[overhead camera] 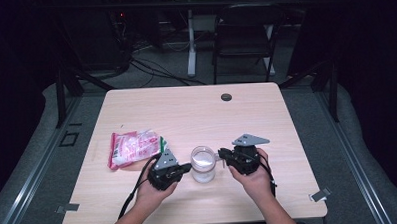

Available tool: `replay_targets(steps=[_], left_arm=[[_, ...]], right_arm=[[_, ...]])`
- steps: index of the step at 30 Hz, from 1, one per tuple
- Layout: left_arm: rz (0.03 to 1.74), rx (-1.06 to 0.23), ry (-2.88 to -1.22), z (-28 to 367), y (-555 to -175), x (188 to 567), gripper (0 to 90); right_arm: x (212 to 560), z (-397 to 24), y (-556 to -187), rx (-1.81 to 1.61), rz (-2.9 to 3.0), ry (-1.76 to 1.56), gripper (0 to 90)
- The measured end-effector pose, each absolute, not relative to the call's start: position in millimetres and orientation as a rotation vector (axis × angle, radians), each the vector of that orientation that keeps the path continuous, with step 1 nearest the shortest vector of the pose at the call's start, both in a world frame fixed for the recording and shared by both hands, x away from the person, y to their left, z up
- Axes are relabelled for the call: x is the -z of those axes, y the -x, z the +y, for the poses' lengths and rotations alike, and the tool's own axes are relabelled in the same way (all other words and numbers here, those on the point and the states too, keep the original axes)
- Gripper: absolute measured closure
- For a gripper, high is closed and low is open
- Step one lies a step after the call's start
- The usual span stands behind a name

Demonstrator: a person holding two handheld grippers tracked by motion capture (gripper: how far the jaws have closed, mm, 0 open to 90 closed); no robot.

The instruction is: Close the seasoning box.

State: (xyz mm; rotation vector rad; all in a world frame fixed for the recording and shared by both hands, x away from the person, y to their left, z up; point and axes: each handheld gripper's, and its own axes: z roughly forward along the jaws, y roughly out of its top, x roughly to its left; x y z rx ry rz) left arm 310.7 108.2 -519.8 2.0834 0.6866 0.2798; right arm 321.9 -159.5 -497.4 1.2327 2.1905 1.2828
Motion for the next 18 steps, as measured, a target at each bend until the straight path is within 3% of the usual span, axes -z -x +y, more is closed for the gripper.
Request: replay_targets(steps=[8, 18], left_arm=[[0.672, -0.284, -2.040, 107, -313, 514, 90.0], [0.651, -0.302, -2.015, 102, -316, 509, 83.0]], right_arm=[[495, -157, -307, -1.281, 2.238, -1.108, 69.1], [502, -147, -289, -1.173, 2.306, -0.959, 54.2]])
